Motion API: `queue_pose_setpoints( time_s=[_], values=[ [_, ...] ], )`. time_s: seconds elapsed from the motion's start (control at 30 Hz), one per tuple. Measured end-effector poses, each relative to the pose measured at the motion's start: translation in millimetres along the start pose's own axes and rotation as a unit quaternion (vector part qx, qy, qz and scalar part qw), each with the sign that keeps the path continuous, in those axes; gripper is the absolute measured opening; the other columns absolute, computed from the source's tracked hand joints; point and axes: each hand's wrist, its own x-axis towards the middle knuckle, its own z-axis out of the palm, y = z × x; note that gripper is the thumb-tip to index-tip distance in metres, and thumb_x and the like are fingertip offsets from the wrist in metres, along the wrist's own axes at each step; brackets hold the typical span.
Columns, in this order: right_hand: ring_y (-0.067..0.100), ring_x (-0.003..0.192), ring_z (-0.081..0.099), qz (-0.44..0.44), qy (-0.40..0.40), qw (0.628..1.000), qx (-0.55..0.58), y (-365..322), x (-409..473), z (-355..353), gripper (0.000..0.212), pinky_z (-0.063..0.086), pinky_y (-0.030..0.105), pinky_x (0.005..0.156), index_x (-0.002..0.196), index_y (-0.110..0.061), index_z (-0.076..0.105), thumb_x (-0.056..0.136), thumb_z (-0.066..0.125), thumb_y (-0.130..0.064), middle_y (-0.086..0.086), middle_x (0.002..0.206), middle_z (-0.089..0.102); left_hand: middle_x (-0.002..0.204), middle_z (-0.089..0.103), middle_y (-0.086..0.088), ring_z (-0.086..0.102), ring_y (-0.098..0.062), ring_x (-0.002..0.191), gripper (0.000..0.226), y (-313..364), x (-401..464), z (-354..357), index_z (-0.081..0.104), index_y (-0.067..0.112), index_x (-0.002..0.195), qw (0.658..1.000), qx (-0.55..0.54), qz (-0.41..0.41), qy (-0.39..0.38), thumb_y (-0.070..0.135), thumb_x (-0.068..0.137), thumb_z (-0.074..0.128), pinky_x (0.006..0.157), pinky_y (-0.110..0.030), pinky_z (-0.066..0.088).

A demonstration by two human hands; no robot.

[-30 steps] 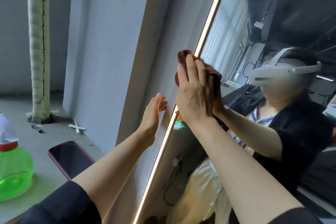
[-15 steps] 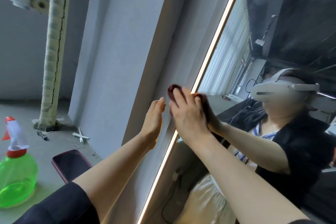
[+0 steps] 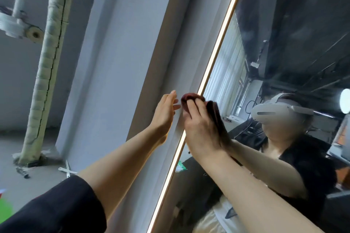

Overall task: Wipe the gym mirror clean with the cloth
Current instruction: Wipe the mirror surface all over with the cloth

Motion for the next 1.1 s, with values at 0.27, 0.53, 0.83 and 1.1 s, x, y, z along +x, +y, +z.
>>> queue_pose_setpoints(
  time_s=[0.27,0.53,0.83,1.1],
  values=[
    [0.041,0.139,0.041,-0.007,0.112,0.993,-0.04,30,76,-39,0.046,0.04,0.053,0.109,0.128,0.0,0.063,0.087,0.042,-0.005,0.02,0.143,0.053,0.128,0.058,-0.007,0.057,-0.019,0.113,0.043,20,22,12,0.051,0.011,0.13,1.0,0.004,0.013,-0.02,0.042,0.107,0.032,0.102,-0.033,0.043],
    [0.036,0.126,0.049,-0.122,-0.033,0.992,-0.025,29,84,-37,0.022,0.047,0.049,0.1,0.107,-0.001,0.071,0.089,0.059,-0.001,0.018,0.136,0.055,0.123,0.057,-0.015,0.056,-0.015,0.104,0.046,36,44,9,0.055,0.007,0.126,0.998,0.011,0.05,0.026,0.043,0.106,0.035,0.084,-0.024,0.042],
    [0.027,0.133,0.04,-0.114,-0.037,0.991,-0.065,56,146,-70,0.025,0.038,0.039,0.109,0.119,-0.009,0.067,0.095,0.06,-0.011,0.008,0.139,0.049,0.117,0.06,-0.002,0.057,-0.015,0.107,0.034,94,72,23,0.053,0.016,0.116,0.995,-0.009,0.103,0.006,0.042,0.107,0.034,0.087,-0.026,0.043],
    [0.03,0.145,0.026,-0.005,0.135,0.984,-0.12,94,227,-120,0.033,0.031,0.045,0.117,0.128,-0.011,0.058,0.095,0.055,-0.012,0.013,0.149,0.041,0.12,0.055,-0.004,0.057,-0.019,0.112,0.039,156,93,49,0.05,0.013,0.128,0.99,-0.066,0.122,-0.035,0.042,0.106,0.037,0.102,-0.035,0.045]
  ],
)
